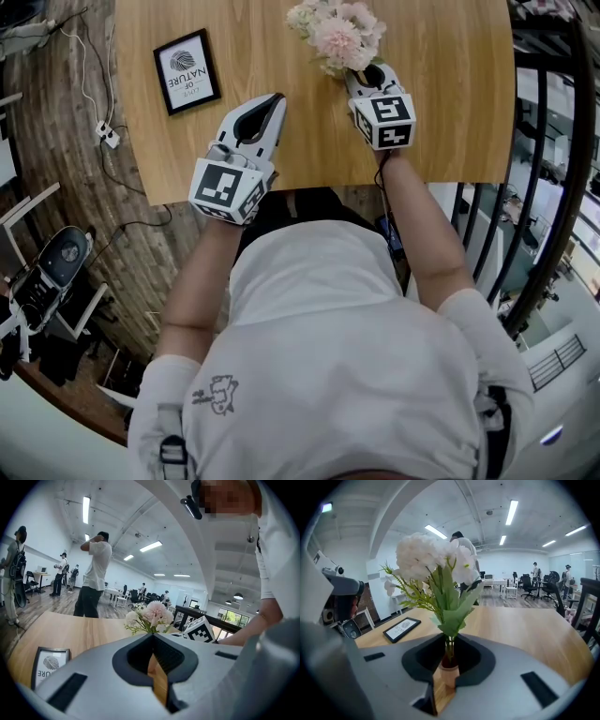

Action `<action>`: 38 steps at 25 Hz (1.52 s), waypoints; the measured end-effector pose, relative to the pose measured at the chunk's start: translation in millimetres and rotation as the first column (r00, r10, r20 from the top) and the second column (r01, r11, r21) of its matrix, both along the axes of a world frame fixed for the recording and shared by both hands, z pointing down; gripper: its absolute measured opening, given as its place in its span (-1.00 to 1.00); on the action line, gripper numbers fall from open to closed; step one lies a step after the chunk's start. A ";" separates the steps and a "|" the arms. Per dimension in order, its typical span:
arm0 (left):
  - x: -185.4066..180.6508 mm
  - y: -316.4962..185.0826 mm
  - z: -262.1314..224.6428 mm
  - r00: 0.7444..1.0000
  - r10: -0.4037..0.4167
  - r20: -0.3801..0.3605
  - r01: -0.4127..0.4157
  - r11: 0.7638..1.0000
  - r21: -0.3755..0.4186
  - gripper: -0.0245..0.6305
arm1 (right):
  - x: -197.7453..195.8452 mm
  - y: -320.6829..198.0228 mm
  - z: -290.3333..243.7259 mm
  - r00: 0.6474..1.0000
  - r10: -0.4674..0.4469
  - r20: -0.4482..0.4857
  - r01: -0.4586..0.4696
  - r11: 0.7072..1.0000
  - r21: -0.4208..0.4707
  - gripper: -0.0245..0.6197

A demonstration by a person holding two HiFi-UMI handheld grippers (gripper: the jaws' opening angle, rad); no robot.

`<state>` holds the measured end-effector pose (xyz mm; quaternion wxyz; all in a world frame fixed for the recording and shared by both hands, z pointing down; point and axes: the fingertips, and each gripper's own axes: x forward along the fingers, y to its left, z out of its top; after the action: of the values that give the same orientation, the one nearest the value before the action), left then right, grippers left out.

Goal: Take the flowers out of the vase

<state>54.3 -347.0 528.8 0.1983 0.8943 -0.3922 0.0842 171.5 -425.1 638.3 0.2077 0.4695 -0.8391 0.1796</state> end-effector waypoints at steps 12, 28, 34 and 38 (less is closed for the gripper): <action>-2.5 5.9 -26.3 1.000 0.004 -0.012 -0.003 0.999 0.041 -0.91 | 1.9 -2.5 -54.8 0.997 0.040 0.066 -0.046 0.995 0.091 -0.75; -33.2 43.8 -92.9 0.997 0.062 -0.042 -0.054 0.986 0.159 -0.91 | -12.6 38.9 -168.7 0.989 0.088 0.117 -0.118 0.950 0.288 -0.77; -49.0 64.7 -113.9 0.994 0.099 -0.052 -0.087 0.975 0.205 -0.92 | -27.5 75.8 -196.0 0.986 0.097 0.134 -0.137 0.935 0.327 -0.78; -60.5 82.1 -121.4 0.990 0.131 -0.048 -0.117 0.966 0.232 -0.91 | -34.8 103.1 -208.4 0.980 0.122 0.156 -0.169 0.926 0.338 -0.78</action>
<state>-6.2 -264.9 407.4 0.1010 0.9361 -0.3361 0.0225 136.8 -322.0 429.8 0.0511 0.5471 -0.8323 0.0735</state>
